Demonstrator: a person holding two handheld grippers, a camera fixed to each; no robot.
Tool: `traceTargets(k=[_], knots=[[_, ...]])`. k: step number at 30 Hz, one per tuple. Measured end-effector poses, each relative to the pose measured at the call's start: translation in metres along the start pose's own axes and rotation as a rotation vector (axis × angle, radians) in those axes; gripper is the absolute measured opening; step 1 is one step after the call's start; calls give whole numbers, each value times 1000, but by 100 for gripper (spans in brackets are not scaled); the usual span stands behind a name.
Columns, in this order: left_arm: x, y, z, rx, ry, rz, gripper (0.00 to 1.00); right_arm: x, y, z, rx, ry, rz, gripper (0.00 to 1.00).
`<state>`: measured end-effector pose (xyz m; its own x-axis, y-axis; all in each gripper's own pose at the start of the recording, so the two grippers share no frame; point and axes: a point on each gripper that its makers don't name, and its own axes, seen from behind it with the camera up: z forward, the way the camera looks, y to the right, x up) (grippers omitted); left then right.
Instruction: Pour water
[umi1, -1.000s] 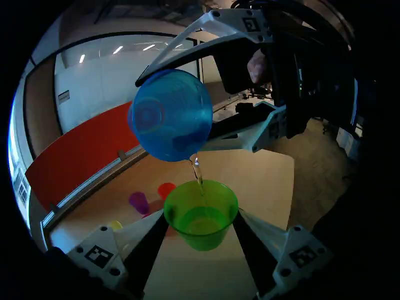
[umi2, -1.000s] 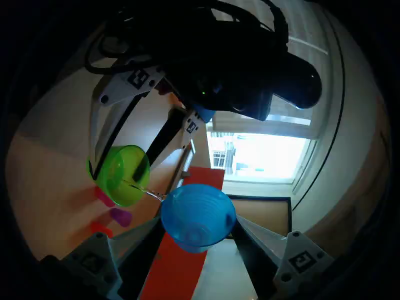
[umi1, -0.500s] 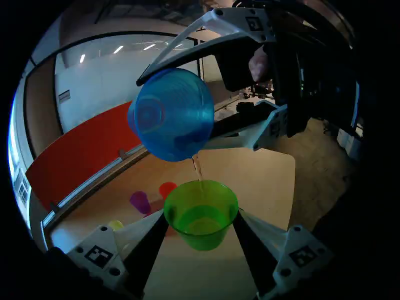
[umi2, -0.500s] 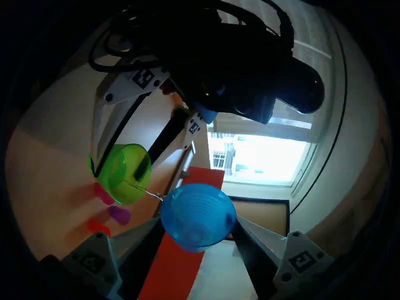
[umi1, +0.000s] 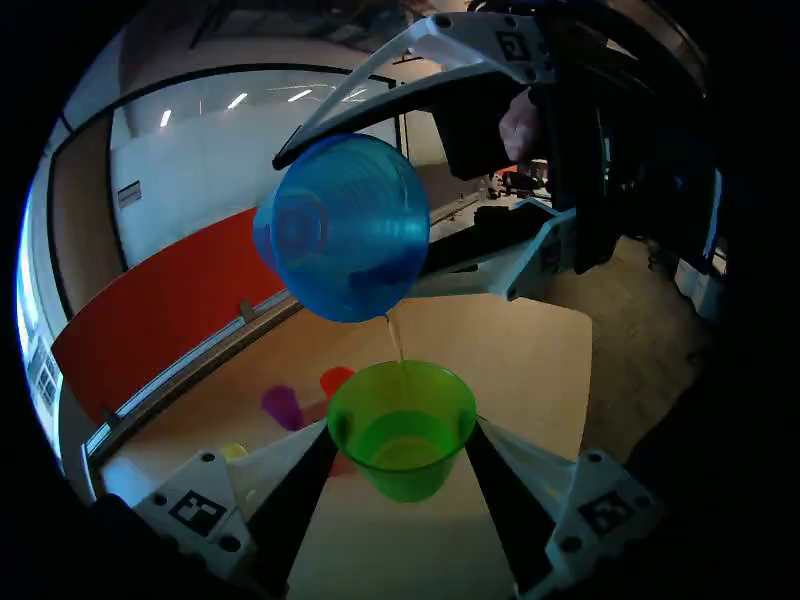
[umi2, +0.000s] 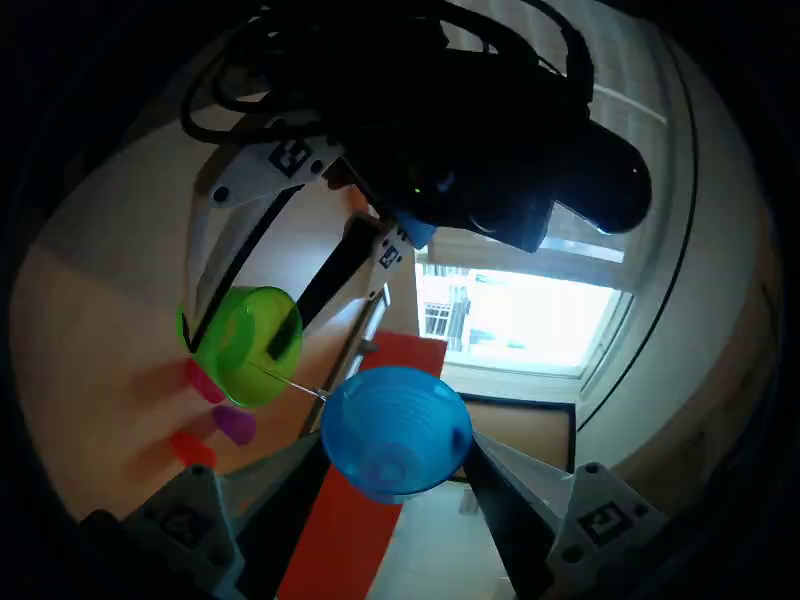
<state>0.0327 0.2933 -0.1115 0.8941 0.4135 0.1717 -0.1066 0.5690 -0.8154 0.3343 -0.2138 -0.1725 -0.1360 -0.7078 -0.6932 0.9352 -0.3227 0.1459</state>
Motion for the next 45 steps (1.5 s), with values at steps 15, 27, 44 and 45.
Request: traceTargets(k=[15, 27, 44, 45], knots=[[4, -5, 3, 3, 8, 0, 86, -3, 5, -6, 5, -10, -30, 90], [7, -7, 3, 2, 16, 4, 86, -2, 8, -14, 7, -17, -54, 90], [9, -6, 2, 5, 22, 9, 86, -1, 11, -25, 5, -32, -71, 90], [9, -6, 2, 6, 22, 9, 86, 0, 11, -26, 4, -32, -72, 90]])
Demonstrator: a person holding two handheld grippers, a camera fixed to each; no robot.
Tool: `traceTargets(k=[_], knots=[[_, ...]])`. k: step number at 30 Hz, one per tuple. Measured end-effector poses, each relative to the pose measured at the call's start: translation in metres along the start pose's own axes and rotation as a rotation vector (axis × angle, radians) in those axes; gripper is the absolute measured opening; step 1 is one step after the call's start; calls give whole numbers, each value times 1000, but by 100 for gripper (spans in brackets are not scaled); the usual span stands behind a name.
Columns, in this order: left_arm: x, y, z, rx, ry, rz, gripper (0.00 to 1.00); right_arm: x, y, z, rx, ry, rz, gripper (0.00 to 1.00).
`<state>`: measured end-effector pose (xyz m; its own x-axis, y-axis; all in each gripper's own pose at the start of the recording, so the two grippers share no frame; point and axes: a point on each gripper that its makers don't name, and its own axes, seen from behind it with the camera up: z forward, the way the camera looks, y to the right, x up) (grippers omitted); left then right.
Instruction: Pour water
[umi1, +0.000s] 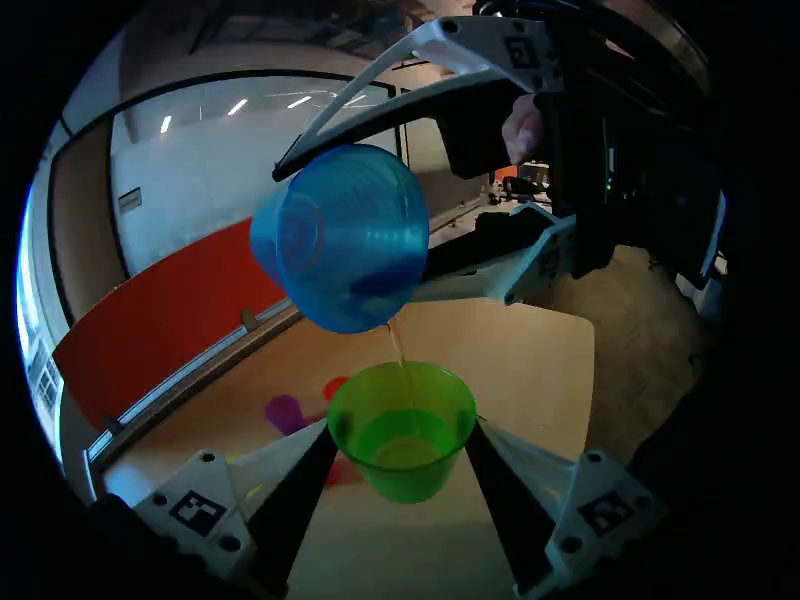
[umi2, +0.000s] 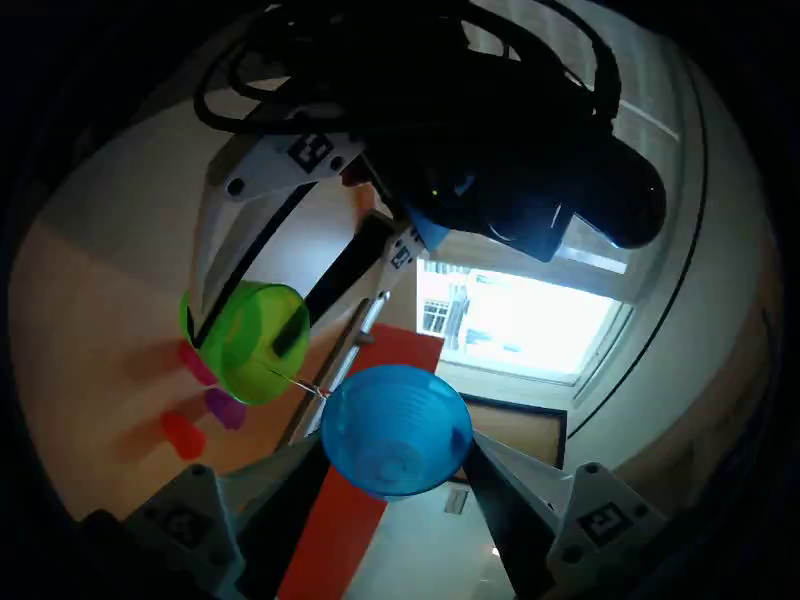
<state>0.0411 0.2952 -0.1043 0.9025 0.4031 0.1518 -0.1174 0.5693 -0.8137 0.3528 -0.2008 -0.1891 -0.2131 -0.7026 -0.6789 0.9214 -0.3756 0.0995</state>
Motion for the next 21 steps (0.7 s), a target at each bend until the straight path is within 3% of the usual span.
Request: traceTargets(k=[21], knots=[[2, 2, 1, 1, 5, 0, 86, 4, -2, -3, -8, -5, -17, 90]])
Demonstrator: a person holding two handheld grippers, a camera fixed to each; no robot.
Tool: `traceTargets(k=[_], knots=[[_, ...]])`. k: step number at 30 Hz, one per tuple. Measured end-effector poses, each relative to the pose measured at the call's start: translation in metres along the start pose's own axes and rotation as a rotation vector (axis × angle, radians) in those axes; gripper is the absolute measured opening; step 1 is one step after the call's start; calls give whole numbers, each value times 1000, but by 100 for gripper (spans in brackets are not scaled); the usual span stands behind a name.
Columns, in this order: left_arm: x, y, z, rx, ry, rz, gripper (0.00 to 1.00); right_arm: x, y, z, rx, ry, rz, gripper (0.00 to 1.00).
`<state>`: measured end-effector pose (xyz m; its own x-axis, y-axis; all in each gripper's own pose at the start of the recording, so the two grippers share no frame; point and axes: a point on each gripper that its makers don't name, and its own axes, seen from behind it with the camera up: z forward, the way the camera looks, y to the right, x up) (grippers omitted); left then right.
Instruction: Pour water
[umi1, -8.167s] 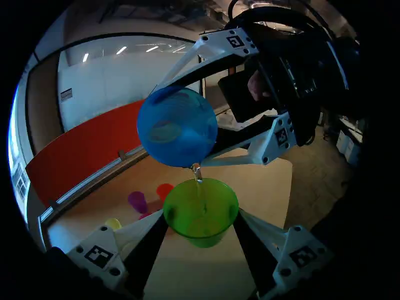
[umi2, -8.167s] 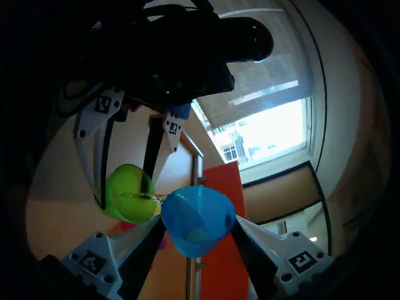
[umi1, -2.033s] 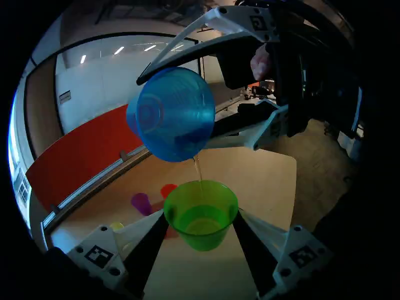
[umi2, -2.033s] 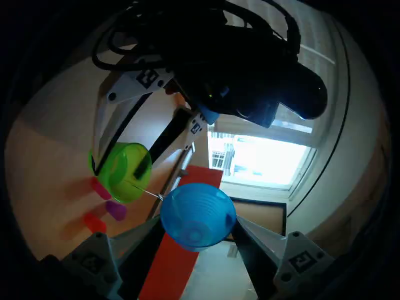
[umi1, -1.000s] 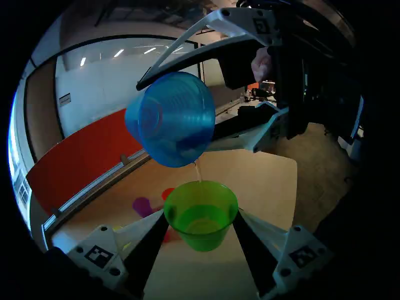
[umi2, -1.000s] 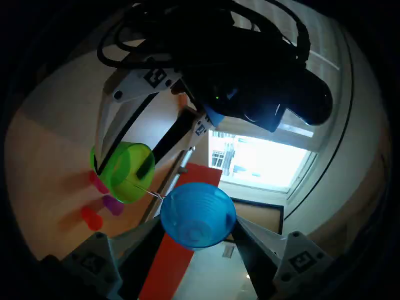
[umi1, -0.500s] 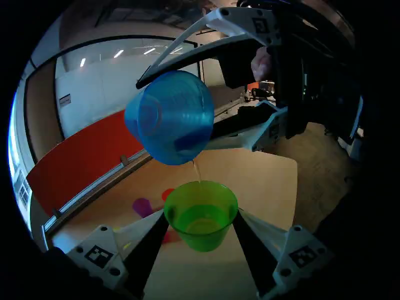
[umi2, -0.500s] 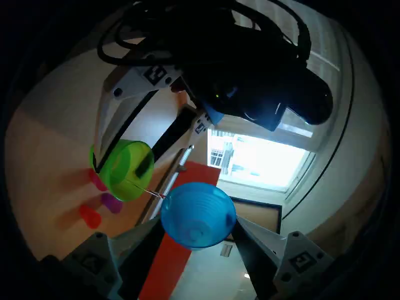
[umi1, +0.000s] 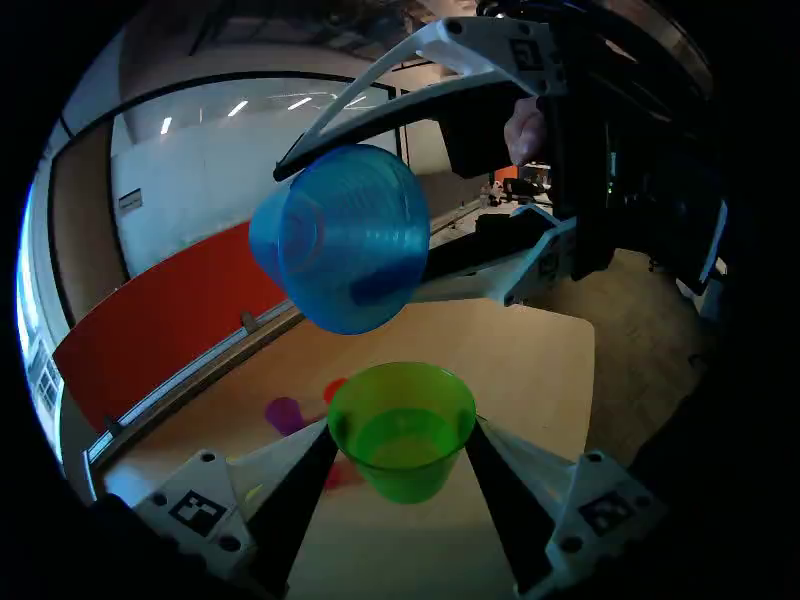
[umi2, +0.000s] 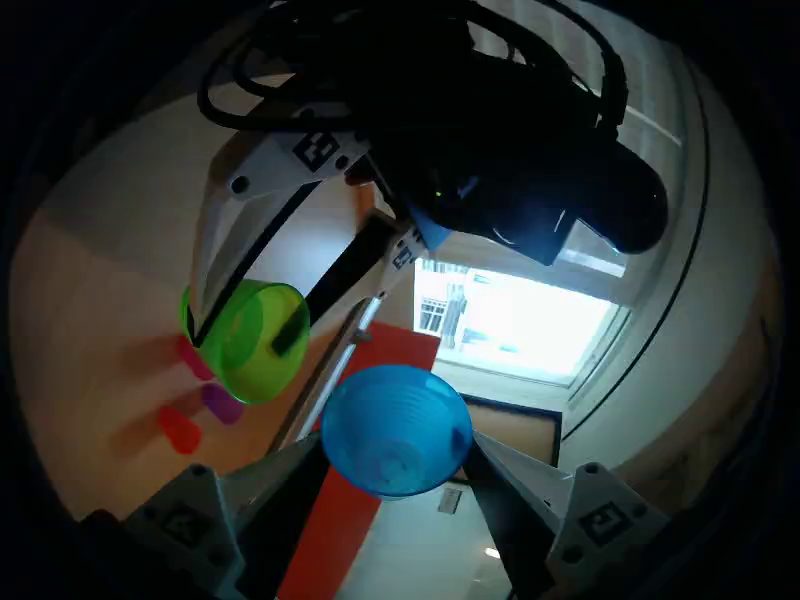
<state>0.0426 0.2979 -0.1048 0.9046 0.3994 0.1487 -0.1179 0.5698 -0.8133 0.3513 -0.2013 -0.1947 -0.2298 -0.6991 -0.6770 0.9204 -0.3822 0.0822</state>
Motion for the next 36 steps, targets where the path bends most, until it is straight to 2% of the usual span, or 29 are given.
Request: traceTargets(k=[9, 15, 24, 31, 36], knots=[[0, 0, 0, 3, 0, -4, 86, -4, -5, 13, -5, 8, 8, 90], [-4, -1, -1, 10, -6, -11, 85, -2, -12, 33, -17, 34, 69, 90], [-18, -2, -3, 29, -20, -21, 86, -10, -32, 71, -11, 51, 280, 90], [-24, -6, -6, 47, -19, -34, 86, -20, -42, 99, 4, 62, 502, 90], [-26, -10, -7, 63, -8, -45, 86, -29, -47, 112, 12, 69, 667, 90]])
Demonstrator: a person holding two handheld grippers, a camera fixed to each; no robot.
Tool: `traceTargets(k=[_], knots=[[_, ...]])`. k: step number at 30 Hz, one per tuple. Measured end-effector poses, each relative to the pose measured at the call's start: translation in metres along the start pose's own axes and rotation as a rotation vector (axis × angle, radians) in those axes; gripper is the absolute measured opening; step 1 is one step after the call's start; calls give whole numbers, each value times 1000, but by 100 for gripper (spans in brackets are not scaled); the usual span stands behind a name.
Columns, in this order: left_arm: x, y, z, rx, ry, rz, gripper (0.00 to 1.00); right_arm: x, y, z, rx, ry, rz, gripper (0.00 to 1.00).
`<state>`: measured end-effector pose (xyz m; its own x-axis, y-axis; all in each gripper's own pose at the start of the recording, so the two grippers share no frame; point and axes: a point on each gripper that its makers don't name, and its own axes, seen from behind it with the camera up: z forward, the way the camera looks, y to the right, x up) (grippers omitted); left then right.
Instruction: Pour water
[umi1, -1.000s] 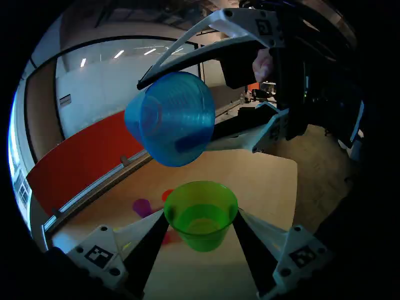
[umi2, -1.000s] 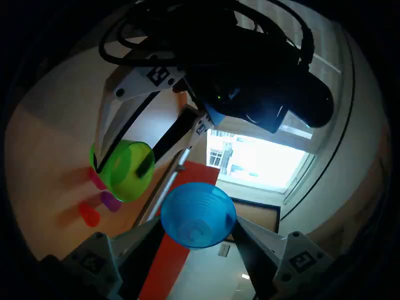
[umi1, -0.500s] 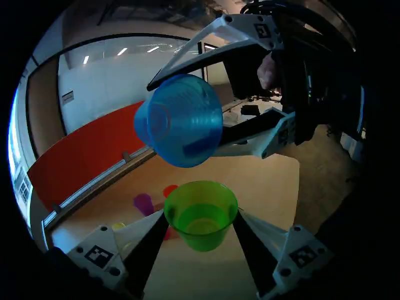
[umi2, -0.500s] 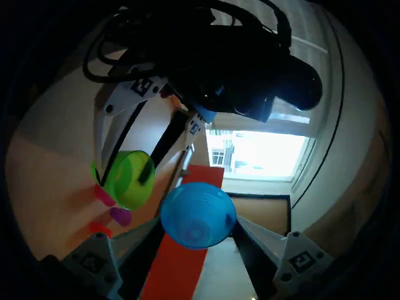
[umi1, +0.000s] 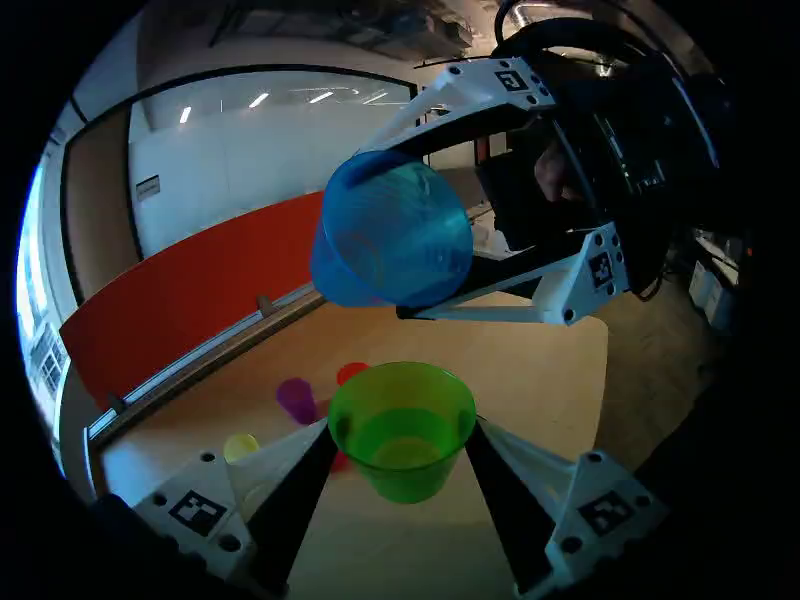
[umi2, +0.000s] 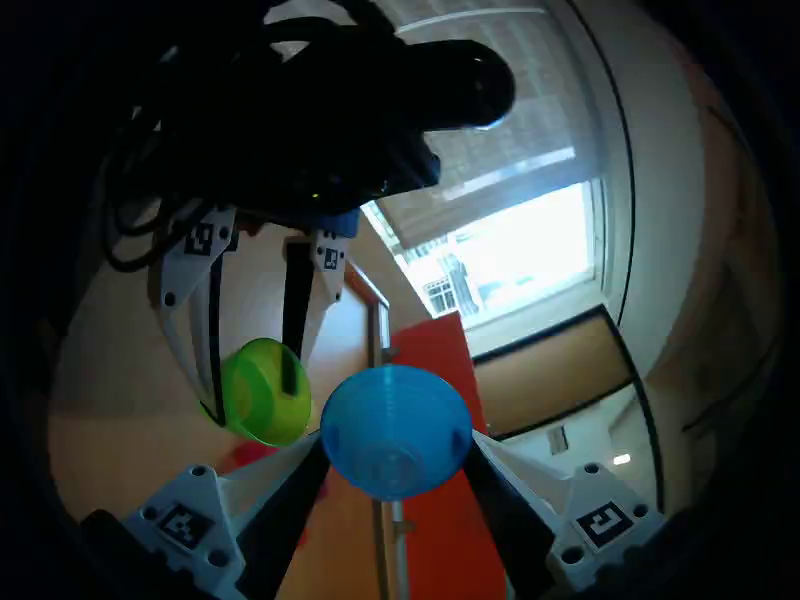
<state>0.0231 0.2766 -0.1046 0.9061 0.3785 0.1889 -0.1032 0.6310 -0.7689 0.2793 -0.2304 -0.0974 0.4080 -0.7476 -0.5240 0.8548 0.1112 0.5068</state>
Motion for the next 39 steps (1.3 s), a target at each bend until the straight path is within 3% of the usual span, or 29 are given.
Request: traceTargets(k=[12, 16, 27, 39], knots=[[-21, -13, -3, 39, -25, -24, 86, -36, -12, 16, 42, -37, 451, 90], [-28, -18, -2, 53, -32, -23, 86, -47, -21, 19, 57, -60, 569, 90], [-46, -38, 1, 102, -29, -53, 86, -75, -51, 26, 81, -113, 773, 90], [-71, -69, 11, 180, -21, -105, 86, -112, -91, 41, 83, -195, 885, 90]])
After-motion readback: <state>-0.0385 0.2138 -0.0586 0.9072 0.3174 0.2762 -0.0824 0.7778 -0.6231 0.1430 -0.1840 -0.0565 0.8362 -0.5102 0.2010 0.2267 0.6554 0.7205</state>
